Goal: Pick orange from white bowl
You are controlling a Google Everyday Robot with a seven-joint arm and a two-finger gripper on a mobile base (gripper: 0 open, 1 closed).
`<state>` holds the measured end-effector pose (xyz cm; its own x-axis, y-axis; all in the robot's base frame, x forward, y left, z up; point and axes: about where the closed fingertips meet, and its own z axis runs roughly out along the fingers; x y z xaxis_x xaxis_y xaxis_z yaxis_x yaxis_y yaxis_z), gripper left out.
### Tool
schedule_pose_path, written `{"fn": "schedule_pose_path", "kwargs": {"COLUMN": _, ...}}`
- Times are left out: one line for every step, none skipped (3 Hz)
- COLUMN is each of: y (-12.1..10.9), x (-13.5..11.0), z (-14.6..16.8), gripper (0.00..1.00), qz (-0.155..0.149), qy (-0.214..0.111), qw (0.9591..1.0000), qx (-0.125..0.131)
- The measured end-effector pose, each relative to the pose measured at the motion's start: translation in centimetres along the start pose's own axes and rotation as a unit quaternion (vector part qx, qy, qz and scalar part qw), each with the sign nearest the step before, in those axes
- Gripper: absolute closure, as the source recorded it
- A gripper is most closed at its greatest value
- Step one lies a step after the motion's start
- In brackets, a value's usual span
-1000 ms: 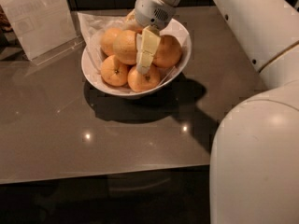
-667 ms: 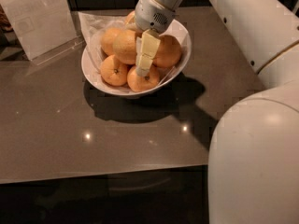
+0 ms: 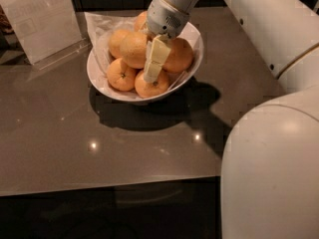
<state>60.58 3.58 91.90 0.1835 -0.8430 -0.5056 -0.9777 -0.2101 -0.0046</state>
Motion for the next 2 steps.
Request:
{"fn": "schedule_pose_path", "kwargs": {"y": -0.01, "x": 0.00, "z": 0.00, "gripper": 0.42, "qz": 0.000, "qy": 0.000, "qw": 1.0000, "qx": 0.000}}
{"fn": "schedule_pose_path", "kwargs": {"y": -0.01, "x": 0.00, "z": 0.00, "gripper": 0.65, "qz": 0.000, "qy": 0.000, "qw": 1.0000, "qx": 0.000}}
